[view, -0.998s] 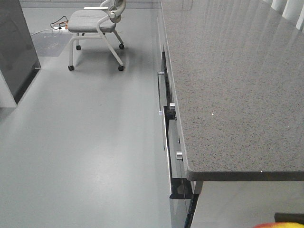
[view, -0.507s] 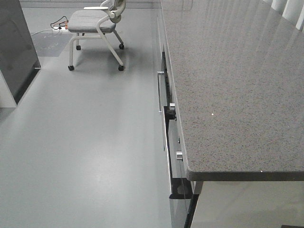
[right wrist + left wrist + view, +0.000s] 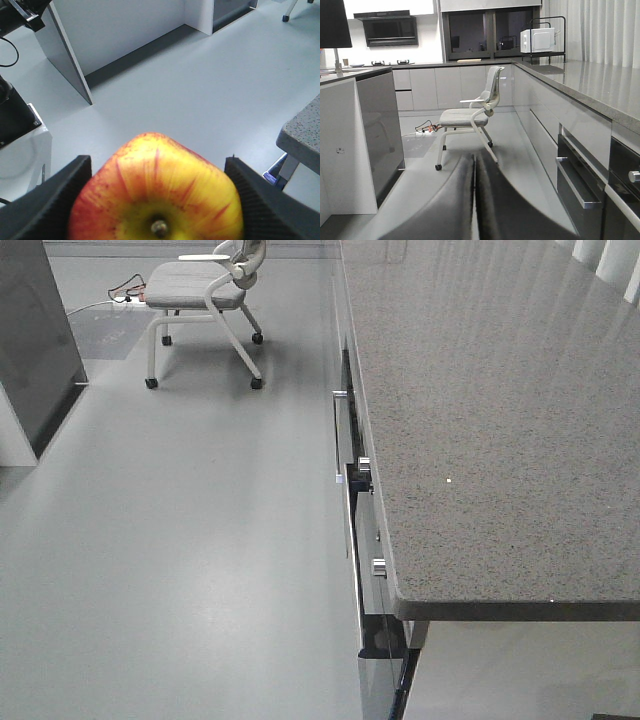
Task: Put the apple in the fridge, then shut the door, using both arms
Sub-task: 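Drive away from the counter holding the apple in the right gripper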
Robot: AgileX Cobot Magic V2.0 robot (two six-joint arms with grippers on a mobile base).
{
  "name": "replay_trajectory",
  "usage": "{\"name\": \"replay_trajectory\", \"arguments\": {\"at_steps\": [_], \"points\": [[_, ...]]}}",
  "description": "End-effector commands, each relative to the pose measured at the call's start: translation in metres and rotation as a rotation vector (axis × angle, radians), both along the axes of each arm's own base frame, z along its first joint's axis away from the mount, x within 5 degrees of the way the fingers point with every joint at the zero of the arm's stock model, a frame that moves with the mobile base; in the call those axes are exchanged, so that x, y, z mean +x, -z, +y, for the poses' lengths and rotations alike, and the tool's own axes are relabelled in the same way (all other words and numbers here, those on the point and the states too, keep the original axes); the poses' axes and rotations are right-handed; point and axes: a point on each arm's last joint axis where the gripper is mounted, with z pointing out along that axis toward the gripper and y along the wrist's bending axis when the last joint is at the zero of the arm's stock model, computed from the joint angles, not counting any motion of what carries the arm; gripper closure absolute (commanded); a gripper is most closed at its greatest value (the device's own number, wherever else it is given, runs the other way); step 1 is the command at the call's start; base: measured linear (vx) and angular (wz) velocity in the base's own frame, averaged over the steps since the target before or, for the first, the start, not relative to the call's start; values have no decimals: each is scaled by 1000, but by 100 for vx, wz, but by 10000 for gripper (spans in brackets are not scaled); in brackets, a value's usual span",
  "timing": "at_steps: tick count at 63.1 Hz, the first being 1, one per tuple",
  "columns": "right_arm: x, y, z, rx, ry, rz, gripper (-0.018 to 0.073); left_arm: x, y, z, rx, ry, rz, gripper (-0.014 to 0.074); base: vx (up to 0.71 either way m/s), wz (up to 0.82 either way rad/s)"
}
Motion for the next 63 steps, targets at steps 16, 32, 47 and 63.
{"name": "replay_trajectory", "arguments": {"at_steps": [16, 32, 47, 63], "points": [[2, -12, 2, 66, 8, -42, 190, -1, -1, 0, -6, 4, -72, 603, -2, 9], [2, -12, 2, 66, 8, -42, 190, -1, -1, 0, -6, 4, -72, 603, -2, 22], [2, -12, 2, 66, 7, -41, 190, -1, -1, 0, -6, 4, -72, 603, -1, 36], [2, -12, 2, 66, 7, -41, 190, -1, -1, 0, -6, 4, -72, 603, -1, 45]]}}
